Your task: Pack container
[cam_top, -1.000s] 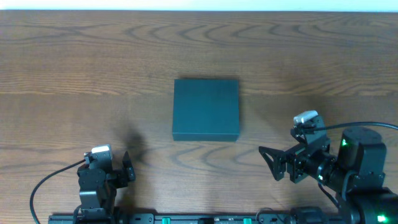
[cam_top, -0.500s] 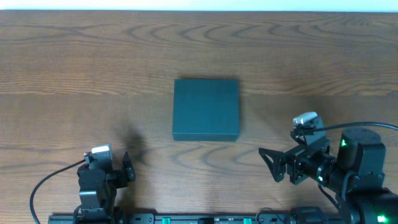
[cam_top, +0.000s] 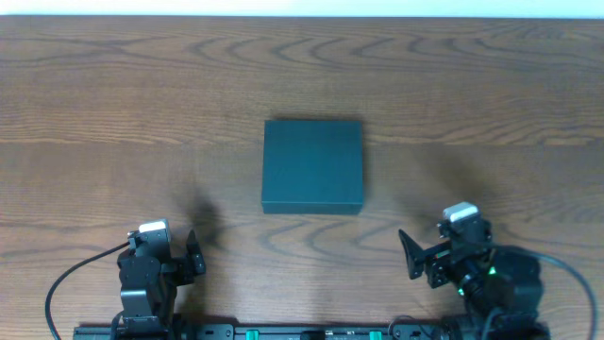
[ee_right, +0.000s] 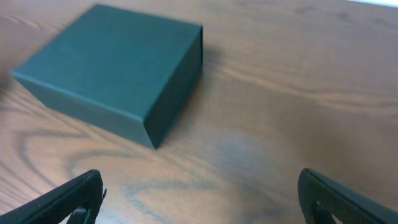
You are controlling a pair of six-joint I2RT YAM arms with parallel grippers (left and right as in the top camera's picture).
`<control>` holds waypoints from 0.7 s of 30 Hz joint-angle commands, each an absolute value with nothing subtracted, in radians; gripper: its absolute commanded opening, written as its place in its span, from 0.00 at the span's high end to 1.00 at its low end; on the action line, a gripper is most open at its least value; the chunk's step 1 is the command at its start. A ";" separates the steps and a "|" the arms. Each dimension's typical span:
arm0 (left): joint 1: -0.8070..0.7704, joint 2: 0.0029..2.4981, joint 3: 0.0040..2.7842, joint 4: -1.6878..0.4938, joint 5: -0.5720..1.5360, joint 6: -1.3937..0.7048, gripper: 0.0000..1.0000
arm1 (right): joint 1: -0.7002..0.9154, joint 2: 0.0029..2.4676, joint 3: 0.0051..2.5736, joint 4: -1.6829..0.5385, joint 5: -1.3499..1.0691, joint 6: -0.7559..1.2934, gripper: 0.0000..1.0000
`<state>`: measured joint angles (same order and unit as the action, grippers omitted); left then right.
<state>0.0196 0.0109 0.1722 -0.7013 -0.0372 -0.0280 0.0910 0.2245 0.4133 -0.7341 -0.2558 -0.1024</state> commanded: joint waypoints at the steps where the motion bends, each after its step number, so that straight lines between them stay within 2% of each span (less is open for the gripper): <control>1: 0.024 0.004 0.160 -0.707 -0.044 -0.022 0.05 | 0.099 0.132 0.314 -0.710 -0.240 -0.092 0.01; 8: 0.024 0.004 0.160 -0.707 -0.044 -0.022 0.05 | 0.100 0.005 0.167 -0.705 -0.240 -0.020 0.01; 21: 0.024 0.004 0.160 -0.707 -0.044 -0.022 0.05 | 0.099 0.005 0.165 -0.703 -0.213 -0.012 0.01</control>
<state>0.0196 0.0109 0.1722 -0.7013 -0.0372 -0.0277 0.0937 0.0147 0.1688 -0.7055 -0.2264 -0.0315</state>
